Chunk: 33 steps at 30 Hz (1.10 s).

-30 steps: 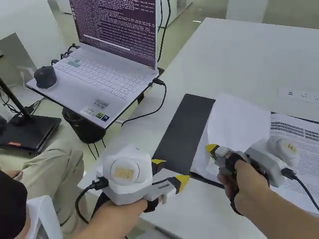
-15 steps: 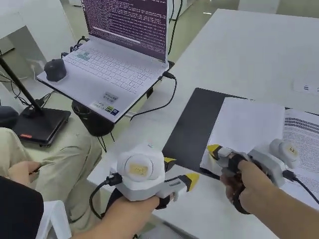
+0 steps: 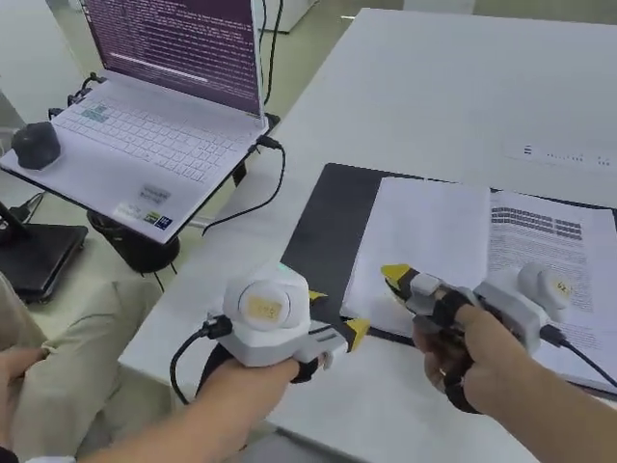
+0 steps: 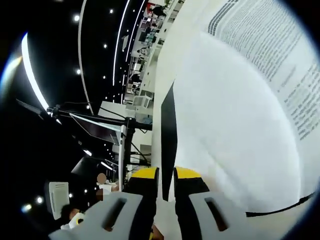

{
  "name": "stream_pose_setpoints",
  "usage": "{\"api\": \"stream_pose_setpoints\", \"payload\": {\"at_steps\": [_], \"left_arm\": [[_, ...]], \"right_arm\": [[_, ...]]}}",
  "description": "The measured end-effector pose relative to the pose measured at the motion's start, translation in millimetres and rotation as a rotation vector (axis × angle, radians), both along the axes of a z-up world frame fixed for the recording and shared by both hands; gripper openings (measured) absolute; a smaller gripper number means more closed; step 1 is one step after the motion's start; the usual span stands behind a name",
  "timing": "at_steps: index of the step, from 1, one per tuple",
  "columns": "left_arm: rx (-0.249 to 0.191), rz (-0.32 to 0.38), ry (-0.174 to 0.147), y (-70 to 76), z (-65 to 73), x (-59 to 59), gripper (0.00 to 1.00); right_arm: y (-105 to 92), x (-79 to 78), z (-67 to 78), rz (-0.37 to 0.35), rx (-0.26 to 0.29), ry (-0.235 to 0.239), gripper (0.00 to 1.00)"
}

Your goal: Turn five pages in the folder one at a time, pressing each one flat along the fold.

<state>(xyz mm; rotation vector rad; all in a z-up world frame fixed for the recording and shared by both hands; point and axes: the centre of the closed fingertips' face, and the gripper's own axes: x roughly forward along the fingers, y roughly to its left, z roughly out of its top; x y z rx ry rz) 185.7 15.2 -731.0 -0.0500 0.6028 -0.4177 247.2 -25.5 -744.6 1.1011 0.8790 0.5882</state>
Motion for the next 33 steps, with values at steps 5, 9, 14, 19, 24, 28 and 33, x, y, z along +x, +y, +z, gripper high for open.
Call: {"api": "stream_pose_setpoints", "payload": {"at_steps": [5, 9, 14, 19, 24, 28, 33], "left_arm": [[0.021, -0.032, 0.001, -17.4, -8.4, 17.0, 0.36], [0.057, -0.038, 0.020, -25.1, -25.1, 31.5, 0.34], [0.085, -0.016, 0.044, -25.2, -42.0, 41.4, 0.35], [0.150, 0.016, 0.066, -17.6, -58.7, 40.9, 0.35], [0.154, 0.028, 0.008, -17.1, -58.6, 38.2, 0.35], [0.150, 0.016, -0.030, -16.2, -58.6, 37.9, 0.35], [0.151, 0.015, -0.033, -17.1, -57.5, 38.6, 0.35]], "right_arm": [[-32.5, 7.9, 2.4, -0.062, -0.019, 0.000, 0.10], [-51.7, 15.9, 3.8, -0.098, -0.027, -0.003, 0.09], [-68.2, 27.4, 6.8, -0.127, -0.031, -0.007, 0.08], [-77.8, 41.2, 8.9, -0.140, -0.038, -0.013, 0.04], [-84.0, 56.8, 6.5, -0.151, -0.046, -0.011, 0.02], [-85.9, 69.3, 2.8, -0.164, -0.047, -0.002, 0.00], [-88.8, 87.9, -5.1, -0.209, -0.025, 0.035, 0.00]]}}
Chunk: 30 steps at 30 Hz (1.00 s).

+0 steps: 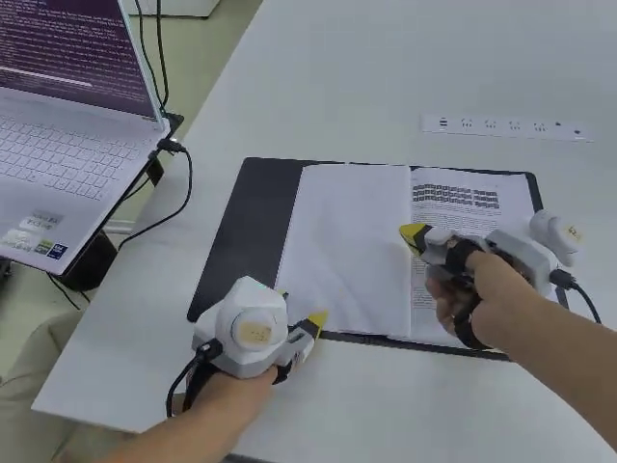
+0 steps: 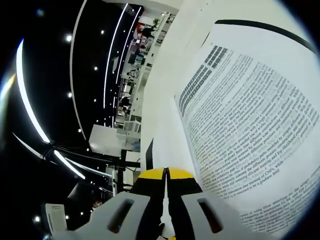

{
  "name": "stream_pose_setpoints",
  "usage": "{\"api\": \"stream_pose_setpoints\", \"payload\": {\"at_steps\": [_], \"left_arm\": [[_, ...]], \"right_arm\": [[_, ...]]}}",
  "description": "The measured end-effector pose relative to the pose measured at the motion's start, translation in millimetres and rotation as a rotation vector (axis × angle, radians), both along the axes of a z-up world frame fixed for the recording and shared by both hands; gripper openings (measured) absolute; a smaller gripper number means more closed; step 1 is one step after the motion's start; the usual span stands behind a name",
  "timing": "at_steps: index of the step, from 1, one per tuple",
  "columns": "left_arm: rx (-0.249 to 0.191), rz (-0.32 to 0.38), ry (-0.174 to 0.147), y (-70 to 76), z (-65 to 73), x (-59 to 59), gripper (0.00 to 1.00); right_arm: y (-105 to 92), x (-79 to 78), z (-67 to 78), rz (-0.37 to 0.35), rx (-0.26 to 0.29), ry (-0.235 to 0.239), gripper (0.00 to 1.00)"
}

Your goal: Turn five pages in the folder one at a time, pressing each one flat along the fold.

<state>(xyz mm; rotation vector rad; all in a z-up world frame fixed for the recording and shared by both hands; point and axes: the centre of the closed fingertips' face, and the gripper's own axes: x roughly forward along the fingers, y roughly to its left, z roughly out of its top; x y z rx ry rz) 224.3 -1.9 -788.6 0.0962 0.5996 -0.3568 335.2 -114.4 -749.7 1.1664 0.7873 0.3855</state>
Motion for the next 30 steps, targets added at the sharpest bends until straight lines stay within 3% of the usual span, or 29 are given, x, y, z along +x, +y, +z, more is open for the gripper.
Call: {"api": "stream_pose_setpoints", "payload": {"at_steps": [2, 9, 15, 20, 30], "left_arm": [[0.002, -0.003, -0.001, 0.1, -0.2, 0.1, 0.35], [-0.001, 0.000, -0.008, 1.1, -1.9, 0.9, 0.35], [-0.003, 0.001, -0.012, 1.3, -2.4, 1.1, 0.35], [-0.004, 0.003, -0.015, 1.5, -2.9, 1.3, 0.35], [-0.008, 0.008, -0.029, 1.6, -3.1, 1.0, 0.35]], "right_arm": [[-1.9, 6.8, -6.8, -0.029, 0.015, 0.038, 0.00], [-7.5, 33.6, -14.1, -0.106, 0.061, 0.072, 0.00], [-4.3, 47.4, -20.5, -0.109, 0.094, 0.105, 0.00], [-3.5, 63.3, -17.1, -0.147, 0.126, 0.102, 0.00], [-2.1, 96.9, -16.3, -0.188, 0.129, 0.089, 0.00]]}}
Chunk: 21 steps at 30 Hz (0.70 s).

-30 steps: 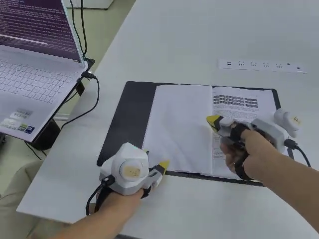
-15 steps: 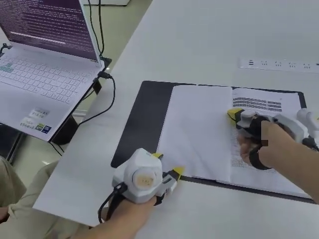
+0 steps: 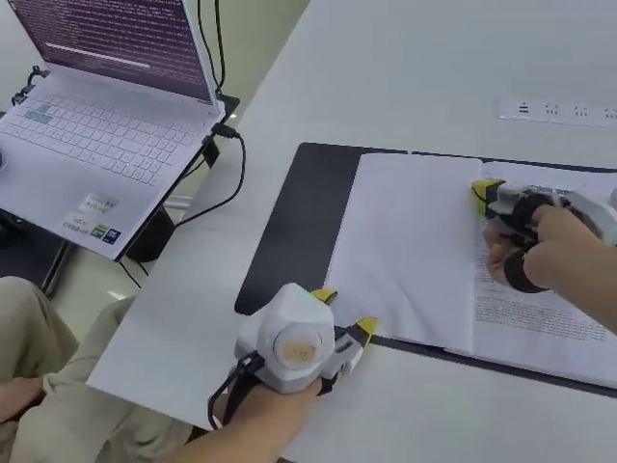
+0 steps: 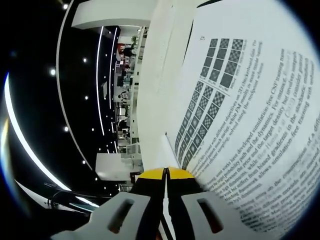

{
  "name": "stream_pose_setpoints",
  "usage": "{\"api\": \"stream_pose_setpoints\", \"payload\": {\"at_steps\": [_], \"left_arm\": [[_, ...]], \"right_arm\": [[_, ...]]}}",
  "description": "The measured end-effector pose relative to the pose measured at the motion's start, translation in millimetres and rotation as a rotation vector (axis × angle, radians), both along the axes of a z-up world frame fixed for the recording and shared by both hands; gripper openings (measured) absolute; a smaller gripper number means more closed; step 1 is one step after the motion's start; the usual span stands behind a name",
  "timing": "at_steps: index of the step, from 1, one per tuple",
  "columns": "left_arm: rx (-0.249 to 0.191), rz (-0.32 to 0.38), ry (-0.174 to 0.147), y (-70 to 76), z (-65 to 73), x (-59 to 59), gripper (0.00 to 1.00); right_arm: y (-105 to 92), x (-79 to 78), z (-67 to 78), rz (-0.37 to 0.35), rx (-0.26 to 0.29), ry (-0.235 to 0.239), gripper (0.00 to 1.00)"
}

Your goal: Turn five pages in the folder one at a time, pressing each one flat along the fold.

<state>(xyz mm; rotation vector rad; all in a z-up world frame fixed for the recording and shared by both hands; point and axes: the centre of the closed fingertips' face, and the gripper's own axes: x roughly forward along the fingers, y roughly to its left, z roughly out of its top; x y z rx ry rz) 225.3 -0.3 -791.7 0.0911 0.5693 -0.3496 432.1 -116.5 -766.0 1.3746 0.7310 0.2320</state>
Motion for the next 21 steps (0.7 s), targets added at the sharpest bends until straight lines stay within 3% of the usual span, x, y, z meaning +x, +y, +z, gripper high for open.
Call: {"api": "stream_pose_setpoints", "payload": {"at_steps": [5, 11, 15, 21], "left_arm": [[0.000, 0.001, -0.003, 0.1, -0.3, 0.1, 0.35], [-0.003, 0.003, -0.008, 0.3, -0.6, 0.3, 0.35], [-0.006, 0.003, -0.013, 0.3, -0.7, 0.2, 0.35], [-0.009, 0.005, -0.014, 0.0, -0.5, 0.0, 0.35]], "right_arm": [[2.2, 18.7, 1.1, -0.020, -0.014, 0.001, 0.00], [-1.1, 34.7, -1.5, -0.095, 0.024, 0.008, 0.00], [-3.2, 39.7, -0.9, -0.129, 0.039, 0.013, 0.00], [-2.4, 37.8, 0.2, -0.115, 0.034, 0.002, 0.00]]}}
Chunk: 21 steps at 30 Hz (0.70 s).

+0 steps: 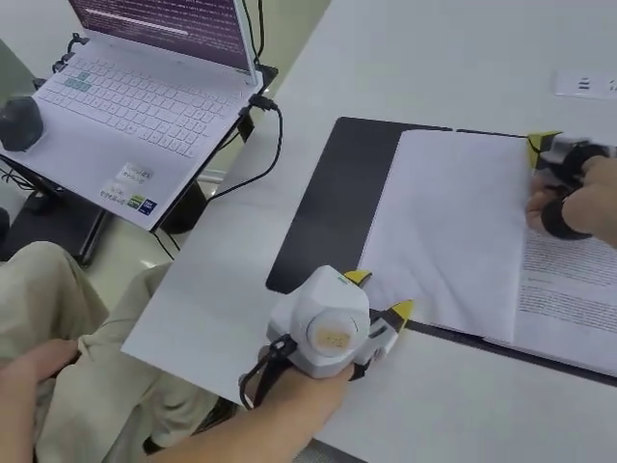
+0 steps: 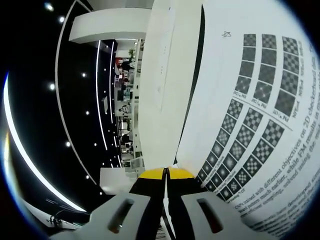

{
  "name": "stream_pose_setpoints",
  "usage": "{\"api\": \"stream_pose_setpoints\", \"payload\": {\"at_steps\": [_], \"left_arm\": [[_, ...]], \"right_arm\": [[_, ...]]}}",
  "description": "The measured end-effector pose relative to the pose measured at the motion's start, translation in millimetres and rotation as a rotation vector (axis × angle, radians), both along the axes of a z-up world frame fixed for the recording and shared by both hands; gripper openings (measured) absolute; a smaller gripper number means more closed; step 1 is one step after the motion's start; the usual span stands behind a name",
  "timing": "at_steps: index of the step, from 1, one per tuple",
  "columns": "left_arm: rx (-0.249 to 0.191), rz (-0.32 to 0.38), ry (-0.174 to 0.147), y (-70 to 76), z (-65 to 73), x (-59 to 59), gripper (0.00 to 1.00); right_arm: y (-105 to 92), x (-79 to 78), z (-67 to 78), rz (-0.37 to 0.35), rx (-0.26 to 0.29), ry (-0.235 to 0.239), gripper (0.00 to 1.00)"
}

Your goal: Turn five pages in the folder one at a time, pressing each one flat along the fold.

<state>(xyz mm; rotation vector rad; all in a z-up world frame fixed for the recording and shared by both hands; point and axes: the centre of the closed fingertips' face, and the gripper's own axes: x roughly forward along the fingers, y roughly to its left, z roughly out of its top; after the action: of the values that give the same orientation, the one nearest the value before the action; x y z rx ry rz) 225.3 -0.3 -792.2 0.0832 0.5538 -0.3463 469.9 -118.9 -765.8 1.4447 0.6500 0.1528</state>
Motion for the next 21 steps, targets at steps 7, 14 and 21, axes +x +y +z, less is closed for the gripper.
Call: {"api": "stream_pose_setpoints", "payload": {"at_steps": [7, 14, 21], "left_arm": [[0.000, -0.001, -0.001, 0.1, -0.3, -0.2, 0.35], [-0.003, 0.000, -0.003, -0.1, 0.2, -0.4, 0.35], [-0.002, -0.004, -0.002, -0.7, 1.2, -0.7, 0.35]], "right_arm": [[1.7, -14.3, 0.6, 0.067, -0.014, -0.012, 0.00], [0.0, -32.2, -0.6, 0.094, -0.015, -0.005, 0.00], [-0.5, -43.6, -2.2, 0.111, -0.017, 0.008, 0.00]]}}
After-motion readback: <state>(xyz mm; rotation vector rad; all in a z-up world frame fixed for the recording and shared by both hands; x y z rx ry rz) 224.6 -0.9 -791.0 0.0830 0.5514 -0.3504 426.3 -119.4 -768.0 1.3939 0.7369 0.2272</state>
